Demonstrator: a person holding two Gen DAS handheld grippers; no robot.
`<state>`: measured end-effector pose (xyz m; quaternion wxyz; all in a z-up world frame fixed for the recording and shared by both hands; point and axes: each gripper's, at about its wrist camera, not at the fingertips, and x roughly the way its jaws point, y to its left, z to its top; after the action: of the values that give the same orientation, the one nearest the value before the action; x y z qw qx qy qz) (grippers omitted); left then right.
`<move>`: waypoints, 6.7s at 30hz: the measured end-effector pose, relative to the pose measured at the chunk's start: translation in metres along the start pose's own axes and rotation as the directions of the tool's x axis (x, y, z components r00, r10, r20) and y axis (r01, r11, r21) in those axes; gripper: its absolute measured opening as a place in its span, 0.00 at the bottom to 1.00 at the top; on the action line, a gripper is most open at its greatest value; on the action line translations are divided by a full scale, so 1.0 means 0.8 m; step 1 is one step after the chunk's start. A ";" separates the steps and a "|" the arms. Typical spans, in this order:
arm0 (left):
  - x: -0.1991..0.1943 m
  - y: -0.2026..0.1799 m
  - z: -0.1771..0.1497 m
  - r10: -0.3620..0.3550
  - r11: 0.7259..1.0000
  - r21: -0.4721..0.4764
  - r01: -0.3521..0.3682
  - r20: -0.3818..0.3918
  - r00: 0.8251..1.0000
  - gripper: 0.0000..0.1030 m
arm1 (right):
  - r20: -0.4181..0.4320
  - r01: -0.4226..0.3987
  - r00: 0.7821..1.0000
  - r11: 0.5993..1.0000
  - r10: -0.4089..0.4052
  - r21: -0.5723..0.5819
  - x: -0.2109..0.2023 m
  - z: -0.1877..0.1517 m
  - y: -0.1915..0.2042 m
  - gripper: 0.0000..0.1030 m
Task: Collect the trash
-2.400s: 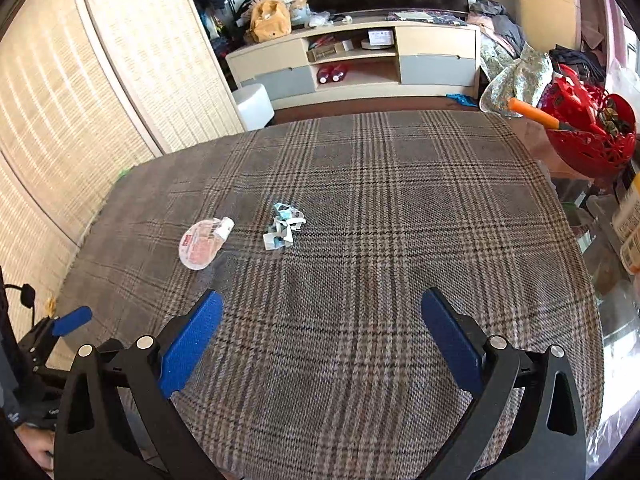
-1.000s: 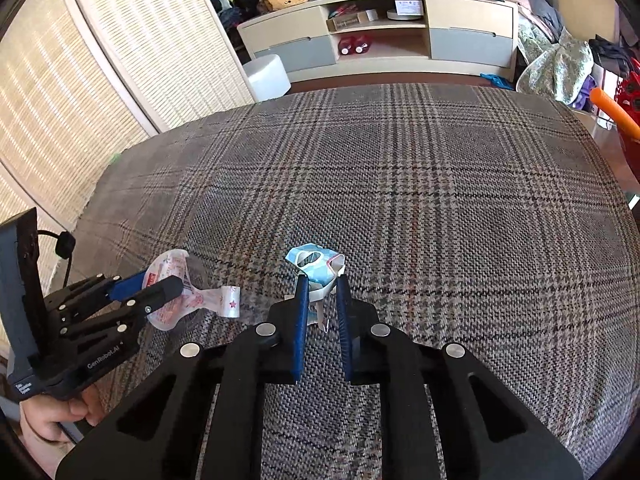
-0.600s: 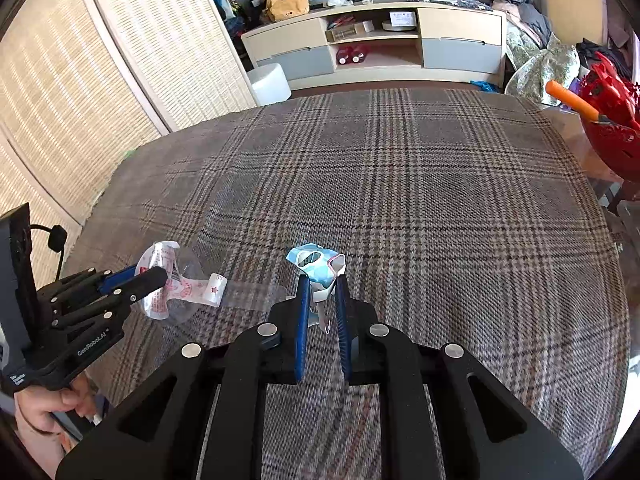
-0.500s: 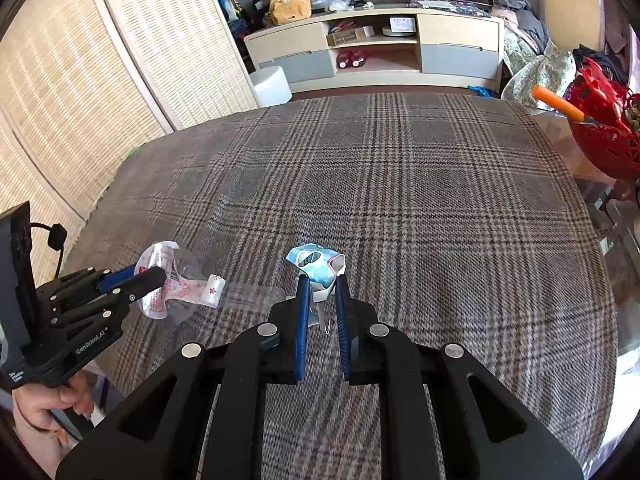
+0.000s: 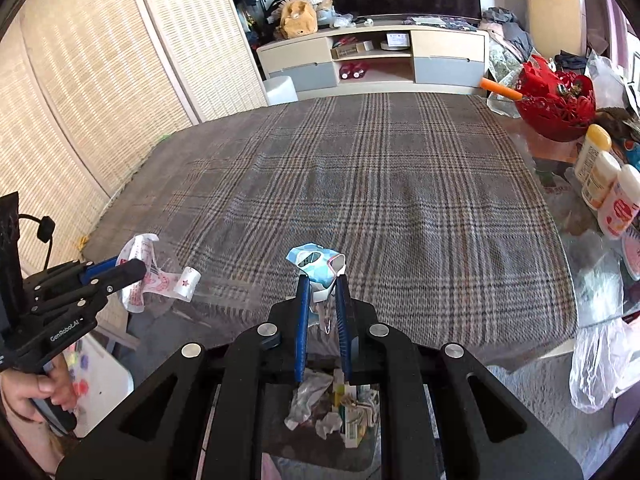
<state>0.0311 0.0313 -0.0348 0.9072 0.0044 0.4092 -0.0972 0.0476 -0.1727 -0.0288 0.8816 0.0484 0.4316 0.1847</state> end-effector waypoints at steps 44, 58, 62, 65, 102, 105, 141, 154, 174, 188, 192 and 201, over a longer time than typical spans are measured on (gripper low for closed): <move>0.189 -0.055 -0.206 -0.117 0.991 -0.100 0.086 -0.368 0.922 0.20 | -0.213 0.016 0.977 0.988 0.017 0.155 0.134 -0.168 -0.037 0.17; 0.156 -0.024 -0.195 -0.094 0.988 -0.147 0.055 -0.275 0.957 0.75 | -0.145 0.077 0.988 0.976 -0.047 0.206 0.119 -0.163 -0.056 0.87; 0.115 -0.011 -0.179 -0.074 0.985 -0.168 0.044 -0.179 0.981 0.92 | -0.089 0.088 0.993 0.976 -0.071 0.201 0.092 -0.157 -0.058 0.97; 0.082 -0.011 -0.164 -0.056 0.988 -0.153 0.037 -0.124 0.991 0.92 | -0.094 0.119 0.990 0.975 -0.102 0.187 0.079 -0.154 -0.056 0.97; -0.053 -0.040 -0.121 0.147 0.988 -0.065 -0.137 0.193 0.970 0.92 | 0.399 0.251 0.876 0.963 -0.270 0.101 -0.113 -0.133 -0.070 0.97; -0.054 -0.040 -0.124 0.161 0.986 -0.070 -0.150 0.189 0.969 0.92 | 0.395 0.254 0.878 0.963 -0.270 0.093 -0.111 -0.133 -0.068 0.97; -0.067 -0.045 -0.123 0.176 0.983 -0.089 -0.161 0.210 0.962 0.92 | 0.397 0.244 0.878 0.963 -0.268 0.110 -0.113 -0.135 -0.063 0.97; -0.073 -0.045 -0.123 0.181 0.982 -0.095 -0.164 0.217 0.959 0.92 | 0.393 0.241 0.880 0.964 -0.266 0.112 -0.111 -0.135 -0.062 0.97; -0.080 -0.041 -0.116 0.177 0.983 -0.093 -0.160 0.227 0.958 0.92 | 0.381 0.239 0.886 0.965 -0.263 0.112 -0.109 -0.135 -0.065 0.97; -0.088 -0.047 -0.112 0.183 0.982 -0.082 -0.168 0.237 0.954 0.92 | 0.385 0.232 0.886 0.965 -0.260 0.120 -0.111 -0.136 -0.067 0.97; -0.091 -0.047 -0.112 0.183 0.982 -0.079 -0.169 0.241 0.953 0.92 | 0.384 0.232 0.886 0.965 -0.261 0.121 -0.111 -0.136 -0.067 0.97; -0.095 -0.047 -0.111 0.181 0.983 -0.082 -0.166 0.247 0.952 0.92 | 0.385 0.232 0.885 0.965 -0.262 0.123 -0.111 -0.136 -0.067 0.97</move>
<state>-0.0907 0.0152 -0.0351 0.9568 0.0007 0.2908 -0.0045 -0.0718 -0.2633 -0.0436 0.9647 0.0618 0.2526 0.0414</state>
